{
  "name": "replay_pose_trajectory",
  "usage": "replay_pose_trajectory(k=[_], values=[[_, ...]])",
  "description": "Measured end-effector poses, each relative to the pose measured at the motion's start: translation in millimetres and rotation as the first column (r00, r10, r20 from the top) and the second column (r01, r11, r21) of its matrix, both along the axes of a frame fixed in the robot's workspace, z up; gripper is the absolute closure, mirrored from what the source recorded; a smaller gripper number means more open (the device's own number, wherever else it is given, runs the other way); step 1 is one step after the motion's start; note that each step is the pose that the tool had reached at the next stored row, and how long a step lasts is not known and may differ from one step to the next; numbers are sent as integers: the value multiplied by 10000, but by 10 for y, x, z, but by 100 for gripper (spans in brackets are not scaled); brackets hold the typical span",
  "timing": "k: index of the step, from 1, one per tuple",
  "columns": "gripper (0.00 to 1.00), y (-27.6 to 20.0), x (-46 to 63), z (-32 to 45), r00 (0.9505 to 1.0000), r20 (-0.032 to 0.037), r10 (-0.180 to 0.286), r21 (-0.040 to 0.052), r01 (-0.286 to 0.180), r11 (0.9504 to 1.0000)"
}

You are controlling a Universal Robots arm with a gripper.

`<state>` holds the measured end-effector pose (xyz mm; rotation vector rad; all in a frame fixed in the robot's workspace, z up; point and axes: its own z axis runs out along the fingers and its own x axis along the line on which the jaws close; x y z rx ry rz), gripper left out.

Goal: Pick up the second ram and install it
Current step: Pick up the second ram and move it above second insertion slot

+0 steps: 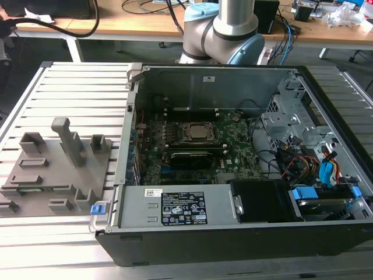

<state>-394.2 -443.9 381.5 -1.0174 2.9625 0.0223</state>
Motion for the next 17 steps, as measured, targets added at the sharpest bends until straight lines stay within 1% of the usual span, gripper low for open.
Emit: replay_pose_trajectory(k=[1, 2, 3, 5, 6, 8, 10, 12, 14, 15, 17], values=[[89, 0, 0, 0, 9994, 0, 344, 0, -344, 9994], [89, 0, 0, 0, 9969, 0, 784, 0, -784, 9969], [89, 0, 0, 0, 9937, 0, 1119, 0, -1119, 9937], [89, 0, 0, 0, 9876, 0, 1569, 0, -1569, 9876], [89, 0, 0, 0, 9809, 0, 1944, 0, -1944, 9809], [89, 0, 0, 0, 9718, 0, 2358, 1, -2358, 9718], [89, 0, 0, 0, 9561, 0, 2931, 0, -2931, 9561], [89, 0, 0, 0, 9473, 0, 3203, 0, -3203, 9473], [89, 0, 0, 0, 9321, 0, 3623, 0, -3623, 9321], [89, 0, 0, 0, 9274, 0, 3742, 0, -3742, 9274], [89, 0, 0, 0, 9158, 0, 4017, 0, -4017, 9158]])
